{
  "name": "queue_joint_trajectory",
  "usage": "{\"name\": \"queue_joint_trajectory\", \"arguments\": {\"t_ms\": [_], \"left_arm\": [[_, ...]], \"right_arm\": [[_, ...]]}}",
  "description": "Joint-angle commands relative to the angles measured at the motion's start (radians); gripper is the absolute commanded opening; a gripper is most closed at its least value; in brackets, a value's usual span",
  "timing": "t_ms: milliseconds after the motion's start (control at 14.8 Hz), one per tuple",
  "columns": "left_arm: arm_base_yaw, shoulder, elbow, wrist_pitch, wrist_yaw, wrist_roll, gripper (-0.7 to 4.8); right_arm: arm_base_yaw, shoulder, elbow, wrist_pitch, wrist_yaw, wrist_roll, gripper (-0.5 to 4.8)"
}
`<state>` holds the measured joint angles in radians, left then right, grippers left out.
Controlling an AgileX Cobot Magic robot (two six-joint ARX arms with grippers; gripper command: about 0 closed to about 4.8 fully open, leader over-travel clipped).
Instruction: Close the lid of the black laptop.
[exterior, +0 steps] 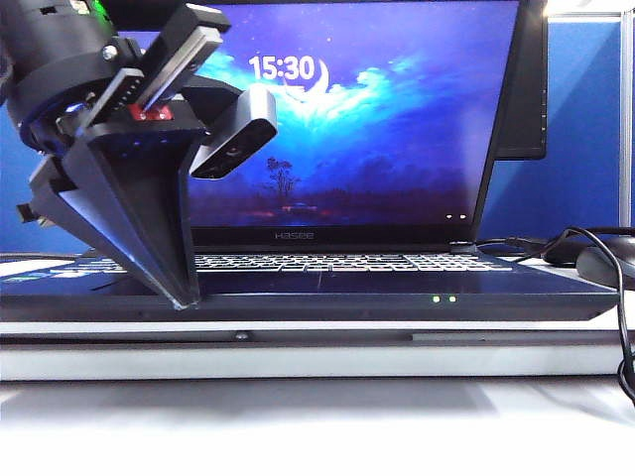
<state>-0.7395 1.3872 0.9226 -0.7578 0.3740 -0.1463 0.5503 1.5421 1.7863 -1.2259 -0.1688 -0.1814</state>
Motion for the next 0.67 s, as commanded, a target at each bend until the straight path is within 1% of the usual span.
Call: {"name": "queue_joint_trajectory", "arguments": {"t_ms": [67, 405, 674], "left_arm": [[0.000, -0.003, 0.003, 0.016, 0.000, 0.008, -0.05], [0.000, -0.003, 0.003, 0.016, 0.004, 0.016, -0.05], [0.000, -0.003, 0.003, 0.016, 0.008, 0.017, -0.05]], "right_arm": [[0.051, 0.003, -0.002, -0.006, -0.001, 0.031, -0.05], [0.135, 0.026, -0.056, 0.024, 0.018, 0.074, -0.05], [0.138, 0.029, -0.093, 0.046, 0.016, 0.084, -0.05]]}}
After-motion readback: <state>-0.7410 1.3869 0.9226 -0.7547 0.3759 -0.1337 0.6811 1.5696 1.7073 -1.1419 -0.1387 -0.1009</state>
